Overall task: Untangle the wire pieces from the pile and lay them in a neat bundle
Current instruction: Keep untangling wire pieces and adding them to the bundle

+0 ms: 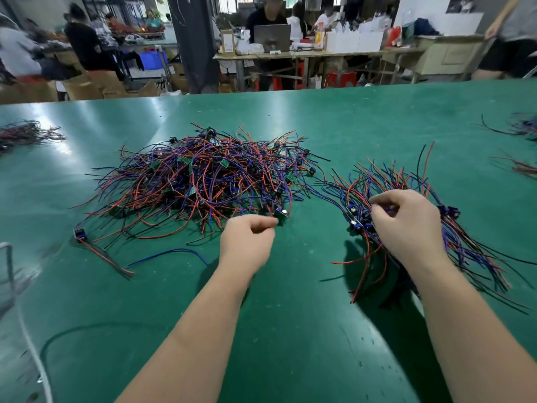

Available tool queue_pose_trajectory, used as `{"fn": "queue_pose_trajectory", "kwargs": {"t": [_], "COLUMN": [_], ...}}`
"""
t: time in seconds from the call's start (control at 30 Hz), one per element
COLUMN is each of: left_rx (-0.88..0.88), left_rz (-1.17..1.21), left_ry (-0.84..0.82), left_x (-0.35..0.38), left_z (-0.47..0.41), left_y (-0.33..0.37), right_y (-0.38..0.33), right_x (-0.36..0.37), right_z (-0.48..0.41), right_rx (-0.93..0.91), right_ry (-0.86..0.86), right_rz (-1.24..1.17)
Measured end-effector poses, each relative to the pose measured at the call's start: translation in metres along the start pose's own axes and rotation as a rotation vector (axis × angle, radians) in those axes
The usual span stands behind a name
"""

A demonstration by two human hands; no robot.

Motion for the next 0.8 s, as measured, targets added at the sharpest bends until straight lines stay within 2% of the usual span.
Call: {"fn": "queue_pose_trajectory", "kwargs": {"t": [0.07,0.13,0.2,0.3,0.4,0.47,0.57,0.63,0.7,0.8], "left_rx": [-0.046,0.047,0.189,0.327,0.355,0.348,0.268,0.207,0.201,0.209], "left_rz": [0.470,0.660,0.675,0.465,0.176,0.090,0.229,0.385,0.405,0.477], "left_ry": [-0.073,-0.187,-0.348,-0.560,-0.564,-0.446,-0.268,-0.312,-0.332,-0.252], "left_x": [0.006,0.012,0.023,0.048,0.061,0.055,0.038,0.038,0.037,0.029], "left_z": [0.004,0.012,0.027,0.053,0.056,0.049,0.038,0.033,0.030,0.029], "left_y": [0.010,0.032,0.055,0.068,0.059,0.056,0.052,0.049,0.049,0.052], "right_y": [-0.006,-0.014,-0.029,-0.041,-0.040,-0.040,-0.048,-0.055,-0.060,-0.063], "right_x": [0.015,0.045,0.070,0.072,0.061,0.058,0.058,0.062,0.068,0.073], "right_z": [0.006,0.019,0.034,0.038,0.034,0.033,0.038,0.046,0.056,0.063], "right_rx": [0.067,0.229,0.381,0.429,0.353,0.319,0.269,0.261,0.262,0.273], "right_ry": [-0.089,-0.286,-0.470,-0.533,-0.530,-0.550,-0.624,-0.718,-0.809,-0.878], "right_rz": [-0.250,-0.625,-1.002,-1.276,-1.239,-1.183,-1.124,-1.080,-1.036,-1.015]}}
Point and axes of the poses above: each hand's wrist, its own z-axis away from the middle knuckle, its own x-axis out of the palm, y = z × x, the point moved 9 cm from there along -z, towards the middle knuckle, and after that the axes turned 6 degrees about -z, right-handed, at the moved point
